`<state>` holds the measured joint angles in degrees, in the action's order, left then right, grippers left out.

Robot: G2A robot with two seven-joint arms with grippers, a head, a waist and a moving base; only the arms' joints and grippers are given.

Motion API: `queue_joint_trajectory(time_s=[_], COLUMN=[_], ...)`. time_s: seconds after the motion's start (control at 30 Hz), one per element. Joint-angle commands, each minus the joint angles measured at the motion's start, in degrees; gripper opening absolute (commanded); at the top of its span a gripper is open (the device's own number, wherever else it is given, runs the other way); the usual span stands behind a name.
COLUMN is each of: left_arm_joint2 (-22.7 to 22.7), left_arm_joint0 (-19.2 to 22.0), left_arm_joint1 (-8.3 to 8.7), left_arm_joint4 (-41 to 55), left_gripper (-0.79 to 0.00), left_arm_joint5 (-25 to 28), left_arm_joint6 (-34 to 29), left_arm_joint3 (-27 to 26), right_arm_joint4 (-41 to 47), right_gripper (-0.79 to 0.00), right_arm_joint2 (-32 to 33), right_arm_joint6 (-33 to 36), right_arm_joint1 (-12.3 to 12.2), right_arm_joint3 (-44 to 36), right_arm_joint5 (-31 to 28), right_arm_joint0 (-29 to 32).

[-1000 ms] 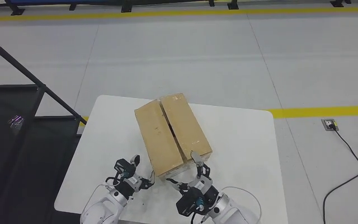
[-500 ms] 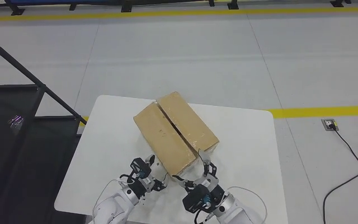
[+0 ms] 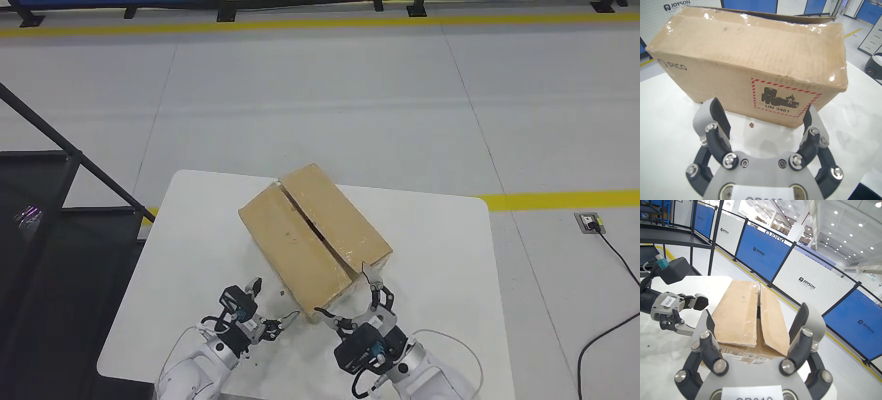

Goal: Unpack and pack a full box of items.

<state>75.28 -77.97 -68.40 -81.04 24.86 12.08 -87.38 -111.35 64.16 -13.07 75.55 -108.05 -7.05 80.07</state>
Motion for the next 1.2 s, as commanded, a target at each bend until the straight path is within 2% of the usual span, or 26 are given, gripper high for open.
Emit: queue_joint_trajectory(time_s=[0.0,0.13,0.3,0.83,0.97,1.07,1.17], left_arm_joint2=[-0.6,-2.57,-5.22,-11.98,-9.25,-4.55,2.12], left_arm_joint0=[0.81,2.72,5.01,8.93,6.81,3.51,-0.34], left_arm_joint1=[-0.09,-0.52,-1.1,-2.51,-1.76,-0.71,0.3], left_arm_joint4=[0.15,0.06,2.01,1.74,1.75,2.47,4.75], left_gripper=[0.0,0.0,0.0,0.0,0.0,0.0,0.0], left_arm_joint5=[0.24,-0.96,0.4,0.68,2.27,3.79,2.91], left_arm_joint6=[-0.01,0.19,-0.07,-0.59,-0.45,0.1,1.27], left_arm_joint3=[0.48,1.51,3.19,5.1,2.56,-0.7,-3.89], right_arm_joint4=[-0.02,0.04,0.03,1.95,3.26,4.39,5.8], right_gripper=[0.0,0.0,0.0,0.0,0.0,0.0,0.0], right_arm_joint2=[0.01,0.33,1.26,4.43,5.16,5.6,5.98], right_arm_joint6=[0.08,0.28,0.31,-0.56,-0.88,-0.6,0.08], right_arm_joint1=[0.0,-0.06,-0.26,-0.76,-0.82,-0.8,-0.73], right_arm_joint3=[0.03,-0.31,-1.1,-3.46,-3.45,-3.14,-2.79], right_arm_joint5=[0.05,0.38,0.99,2.86,2.9,3.01,3.17], right_arm_joint0=[-0.15,0.09,1.42,4.7,4.87,4.58,3.93])
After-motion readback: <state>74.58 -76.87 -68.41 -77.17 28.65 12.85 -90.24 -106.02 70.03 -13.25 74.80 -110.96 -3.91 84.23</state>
